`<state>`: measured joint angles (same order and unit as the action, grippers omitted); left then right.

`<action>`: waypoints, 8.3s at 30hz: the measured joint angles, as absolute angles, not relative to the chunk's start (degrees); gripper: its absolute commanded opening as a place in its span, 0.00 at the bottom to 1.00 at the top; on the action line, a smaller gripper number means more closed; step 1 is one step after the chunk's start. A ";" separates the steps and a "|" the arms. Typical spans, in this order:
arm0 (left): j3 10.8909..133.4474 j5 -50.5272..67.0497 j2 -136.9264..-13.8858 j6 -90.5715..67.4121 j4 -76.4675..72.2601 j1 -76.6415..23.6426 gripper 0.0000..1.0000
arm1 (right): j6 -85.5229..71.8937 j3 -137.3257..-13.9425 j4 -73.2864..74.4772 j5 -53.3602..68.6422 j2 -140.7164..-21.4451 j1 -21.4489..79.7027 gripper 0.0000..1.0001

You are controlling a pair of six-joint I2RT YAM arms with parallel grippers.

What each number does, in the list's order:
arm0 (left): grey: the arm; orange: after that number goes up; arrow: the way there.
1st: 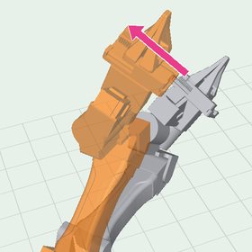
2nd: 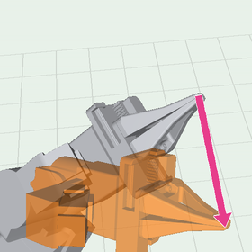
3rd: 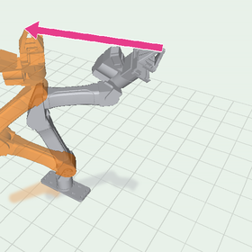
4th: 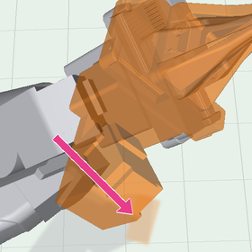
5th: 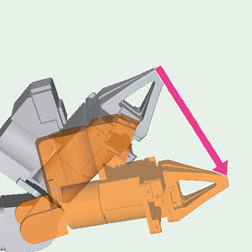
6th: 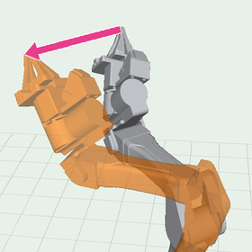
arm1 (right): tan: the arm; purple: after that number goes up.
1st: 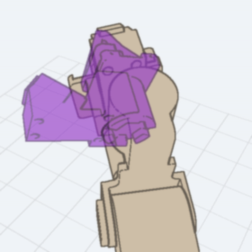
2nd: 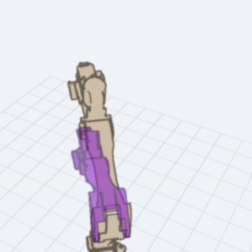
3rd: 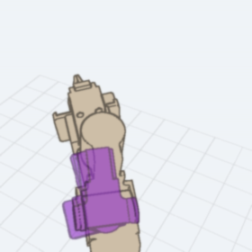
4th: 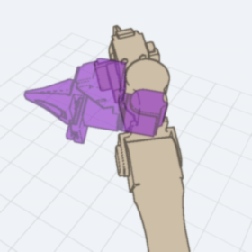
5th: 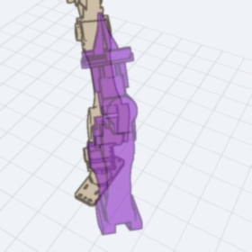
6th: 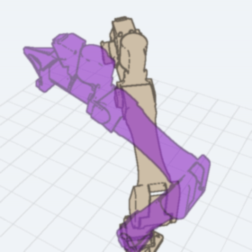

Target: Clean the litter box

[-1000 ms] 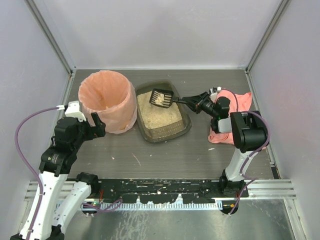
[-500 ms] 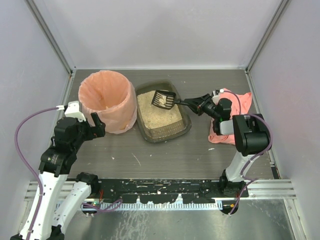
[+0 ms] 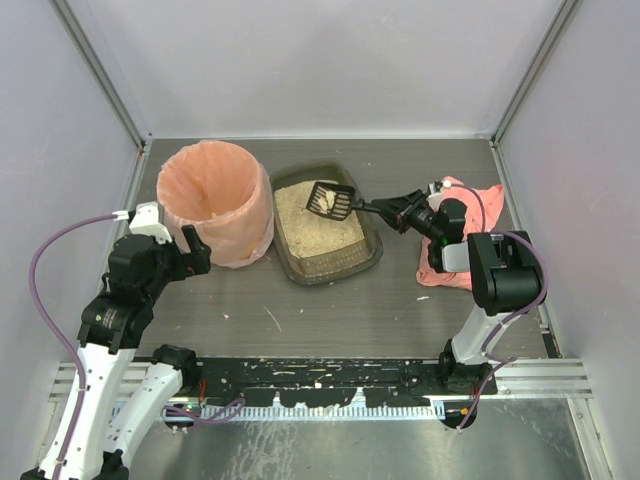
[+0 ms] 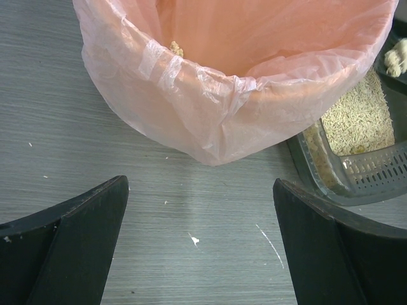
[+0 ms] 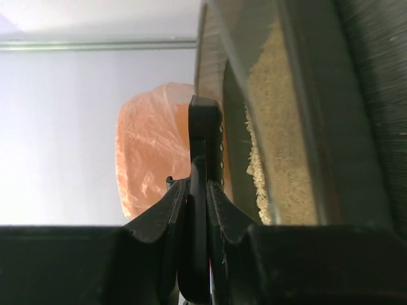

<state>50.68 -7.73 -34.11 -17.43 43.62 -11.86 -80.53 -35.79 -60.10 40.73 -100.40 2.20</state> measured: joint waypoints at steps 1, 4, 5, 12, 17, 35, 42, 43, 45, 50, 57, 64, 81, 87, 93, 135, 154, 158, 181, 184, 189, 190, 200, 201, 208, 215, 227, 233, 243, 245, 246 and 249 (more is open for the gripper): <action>50.68 -7.75 -34.11 -17.43 43.62 -11.86 0.98 | -80.77 -35.07 -60.25 40.75 -100.55 2.24 0.01; 50.68 -7.75 -34.11 -17.43 43.62 -11.86 0.98 | -80.31 -36.69 -58.72 40.95 -102.04 3.07 0.01; 50.68 -7.73 -34.11 -17.43 43.62 -11.86 0.98 | -80.34 -36.71 -58.65 40.77 -102.04 3.20 0.01; 50.68 -7.73 -34.11 -17.43 43.62 -11.86 0.98 | -79.72 -37.50 -58.26 40.49 -101.56 3.33 0.01; 50.68 -7.73 -34.11 -17.43 43.62 -11.86 0.98 | -78.83 -38.17 -56.38 40.75 -101.27 3.77 0.01; 50.68 -7.73 -33.87 -17.43 43.62 -11.86 0.98 | -75.70 -38.24 -51.00 40.03 -98.56 3.73 0.01; 50.68 -7.70 -33.87 -17.43 43.62 -11.88 0.98 | -76.71 -37.80 -51.77 39.88 -99.07 4.19 0.01; 50.68 -7.70 -33.87 -17.43 43.62 -11.86 0.98 | -77.19 -37.67 -52.27 39.68 -99.00 4.32 0.01; 50.68 -7.70 -33.85 -17.43 43.62 -11.86 0.98 | -78.30 -37.32 -52.80 39.24 -98.87 4.40 0.01; 50.68 -7.70 -33.82 -17.43 43.62 -11.86 0.98 | -80.84 -37.71 -51.42 36.99 -97.27 4.58 0.01; 50.68 -7.70 -33.69 -17.43 43.62 -11.86 0.98 | -80.97 -44.66 -42.09 31.62 -88.07 6.50 0.01; 50.68 -7.66 -33.65 -17.43 43.59 -11.86 0.98 | -74.39 -61.45 -30.96 26.76 -85.56 14.55 0.01; 50.68 -7.70 -33.50 -17.43 43.62 -11.86 0.98 | -25.08 -100.64 -1.65 18.59 -106.61 39.16 0.01; 50.68 -7.70 -33.50 -17.43 43.62 -11.86 0.98 | -6.00 -100.57 1.98 13.98 -106.56 44.80 0.01; 50.68 -7.70 -33.50 -17.43 43.62 -11.88 0.98 | 3.64 -96.05 -0.12 13.69 -101.41 47.66 0.01; 50.68 -7.70 -33.52 -17.43 43.62 -11.86 0.98 | -9.98 -89.19 23.64 -1.45 -78.56 30.89 0.01; 50.68 -7.70 -33.52 -17.43 43.62 -11.86 0.98 | 3.22 -108.99 49.76 -27.05 -106.74 43.97 0.01; 50.68 -7.73 -33.52 -17.43 43.62 -11.86 0.98 | 4.38 -110.98 51.33 -30.41 -110.24 46.30 0.01; 50.68 -7.70 -33.52 -17.43 43.62 -11.86 0.98 | 3.05 -107.79 49.60 -18.57 -112.09 40.73 0.01; 50.68 -7.73 -33.52 -17.43 43.62 -11.86 0.98 | 2.42 -107.77 49.10 -13.78 -111.42 37.78 0.01; 50.68 -7.70 -33.52 -17.43 43.62 -11.86 0.98 | 1.17 -106.94 47.99 -6.92 -110.32 33.82 0.01; 50.68 -7.70 -33.52 -17.43 43.62 -11.86 0.98 | 1.10 -106.83 47.86 -6.07 -110.24 33.47 0.01; 50.68 -7.70 -33.52 -17.43 43.62 -11.86 0.98 | -0.60 -106.15 45.78 3.90 -110.13 29.91 0.01; 50.68 -7.73 -33.52 -17.43 43.62 -11.86 0.98 | -0.67 -106.10 45.65 4.49 -110.13 29.56 0.01; 50.68 -7.73 -33.52 -17.43 43.62 -11.86 0.98 | -2.61 -105.27 44.56 10.66 -110.13 27.05 0.01; 50.68 -7.73 -33.52 -17.43 43.62 -11.86 0.98 | -5.13 -103.83 43.55 14.46 -110.19 25.63 0.01; 50.68 -7.73 -33.52 -17.43 43.62 -11.86 0.98 | -12.19 -96.01 37.76 22.37 -109.78 23.27 0.01; 50.68 -7.73 -33.52 -17.43 43.62 -11.86 0.98 | -16.53 -88.51 32.05 25.87 -107.07 22.63 0.01; 50.68 -7.73 -33.52 -17.43 43.62 -11.86 0.98 | -26.39 -73.12 16.88 31.20 -103.09 22.37 0.01; 50.68 -7.70 -33.52 -17.43 43.62 -11.86 0.98 | -28.99 -69.76 13.10 31.66 -101.73 22.28 0.01; 50.68 -7.70 -33.52 -17.43 43.62 -11.86 0.98 | -30.35 -68.12 11.22 31.81 -101.06 22.28 0.01; 50.68 -7.70 -33.52 -17.43 43.62 -11.86 0.98 | -33.45 -64.42 6.74 32.12 -99.98 22.28 0.01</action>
